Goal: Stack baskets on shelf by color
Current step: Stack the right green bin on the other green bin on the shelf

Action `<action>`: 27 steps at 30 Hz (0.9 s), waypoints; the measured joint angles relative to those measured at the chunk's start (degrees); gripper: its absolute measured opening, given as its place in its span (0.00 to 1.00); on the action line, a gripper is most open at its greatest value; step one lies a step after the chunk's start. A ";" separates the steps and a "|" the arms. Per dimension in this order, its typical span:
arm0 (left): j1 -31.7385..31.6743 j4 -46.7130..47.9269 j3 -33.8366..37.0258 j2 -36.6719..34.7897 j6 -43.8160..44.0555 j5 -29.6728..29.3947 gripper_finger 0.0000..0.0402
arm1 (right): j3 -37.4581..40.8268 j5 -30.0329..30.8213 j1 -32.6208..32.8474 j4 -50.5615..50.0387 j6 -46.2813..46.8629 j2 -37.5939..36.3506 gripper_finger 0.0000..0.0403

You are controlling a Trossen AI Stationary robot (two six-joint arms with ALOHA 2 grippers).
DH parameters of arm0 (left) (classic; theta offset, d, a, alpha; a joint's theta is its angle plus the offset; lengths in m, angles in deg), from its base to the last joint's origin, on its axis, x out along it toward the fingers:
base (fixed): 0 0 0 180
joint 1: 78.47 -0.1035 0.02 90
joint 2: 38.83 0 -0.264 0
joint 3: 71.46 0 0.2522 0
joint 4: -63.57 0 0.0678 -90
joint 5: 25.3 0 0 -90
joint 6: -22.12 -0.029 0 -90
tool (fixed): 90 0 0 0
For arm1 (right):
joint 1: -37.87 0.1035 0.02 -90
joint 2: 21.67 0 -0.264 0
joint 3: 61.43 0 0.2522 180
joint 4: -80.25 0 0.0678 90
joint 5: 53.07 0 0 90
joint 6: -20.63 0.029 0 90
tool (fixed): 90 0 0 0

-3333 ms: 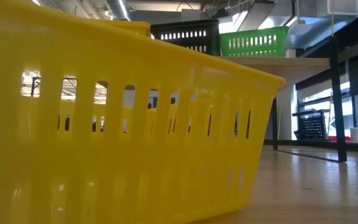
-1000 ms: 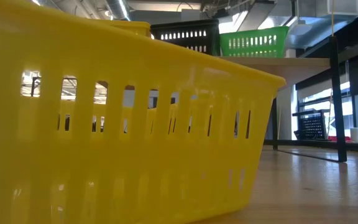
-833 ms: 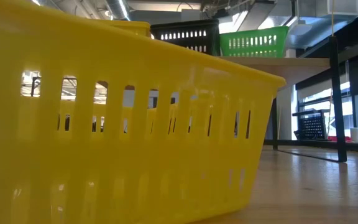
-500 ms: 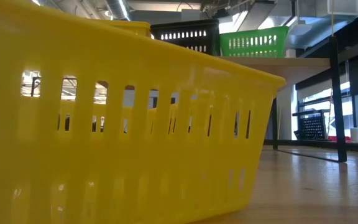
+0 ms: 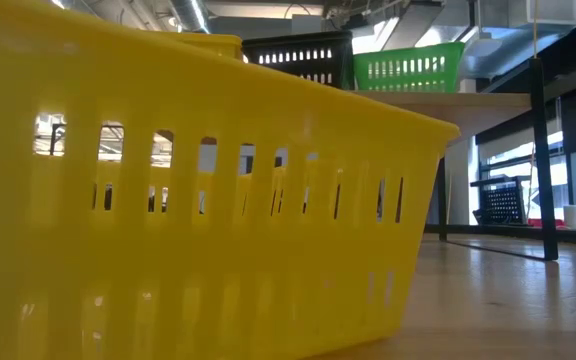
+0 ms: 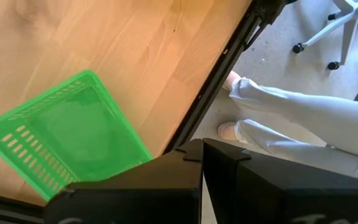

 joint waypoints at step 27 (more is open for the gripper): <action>-3.54 -7.37 0.02 -8.60 -24.88 -20.47 0.00 | -38.68 41.17 -8.62 -25.98 68.43 -0.33 0.00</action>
